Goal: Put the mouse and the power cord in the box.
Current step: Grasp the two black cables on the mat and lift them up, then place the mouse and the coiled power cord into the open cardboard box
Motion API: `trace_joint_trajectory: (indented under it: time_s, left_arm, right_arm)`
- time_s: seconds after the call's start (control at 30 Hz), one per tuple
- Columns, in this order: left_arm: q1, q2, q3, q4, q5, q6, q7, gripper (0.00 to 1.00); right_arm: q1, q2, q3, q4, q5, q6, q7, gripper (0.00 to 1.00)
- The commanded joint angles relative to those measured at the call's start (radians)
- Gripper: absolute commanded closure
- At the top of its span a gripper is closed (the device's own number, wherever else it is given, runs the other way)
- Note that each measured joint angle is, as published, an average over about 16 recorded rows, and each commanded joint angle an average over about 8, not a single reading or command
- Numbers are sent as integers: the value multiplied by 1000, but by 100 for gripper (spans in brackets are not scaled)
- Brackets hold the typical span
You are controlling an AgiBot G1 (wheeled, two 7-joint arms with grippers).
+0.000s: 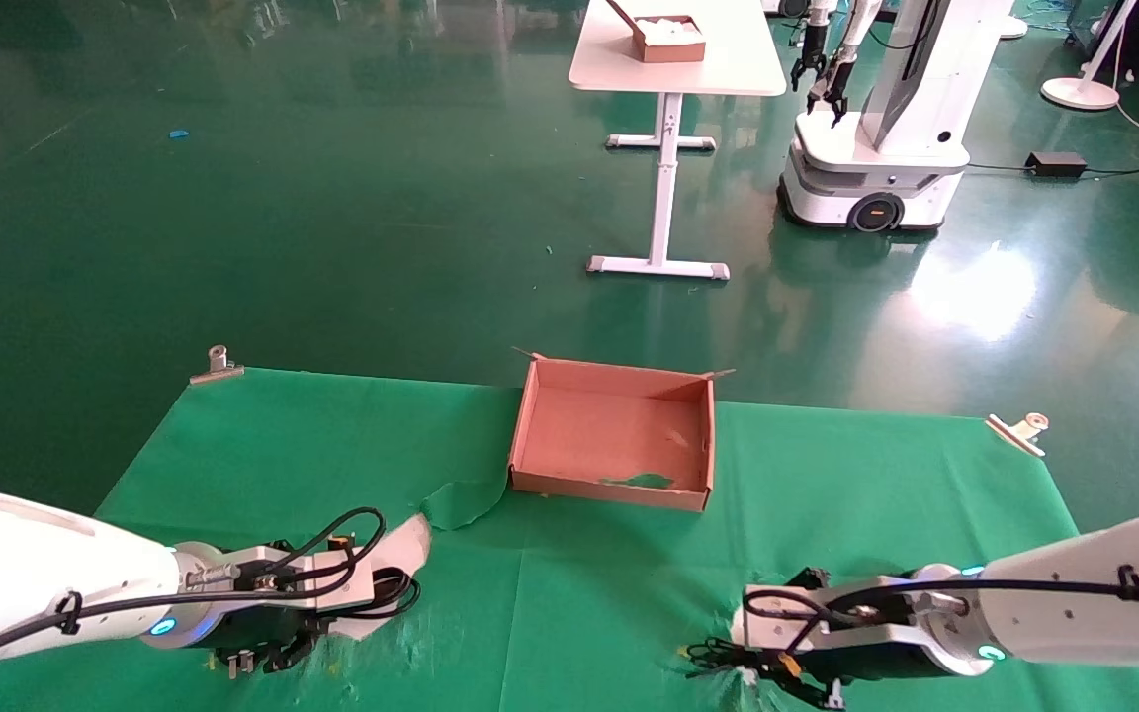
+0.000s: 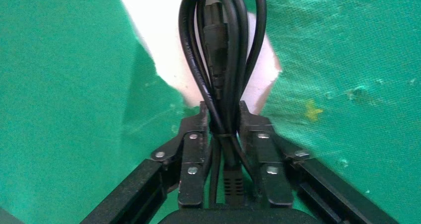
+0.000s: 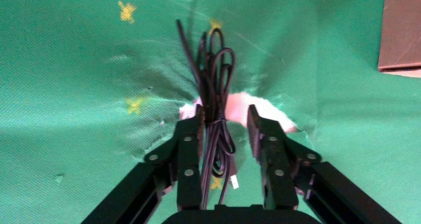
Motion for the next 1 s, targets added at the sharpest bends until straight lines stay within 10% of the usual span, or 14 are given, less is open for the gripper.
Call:
trace_joint_trajectory:
  time_s: [0.03,0.57,1.0]
  left_arm:
    - [0,0,0,0,0,0,0,100]
    - [-98,-18,-81,-82,-128,21,-9,100]
    - [-193,333,-58,150,-206,-294,218,100]
  right_arm:
    - [0,0,0,0,0,0,0,100]
    - [80,107,94,16,99,-14,14,100]
    - [223,225,171,8,100,6,50,100]
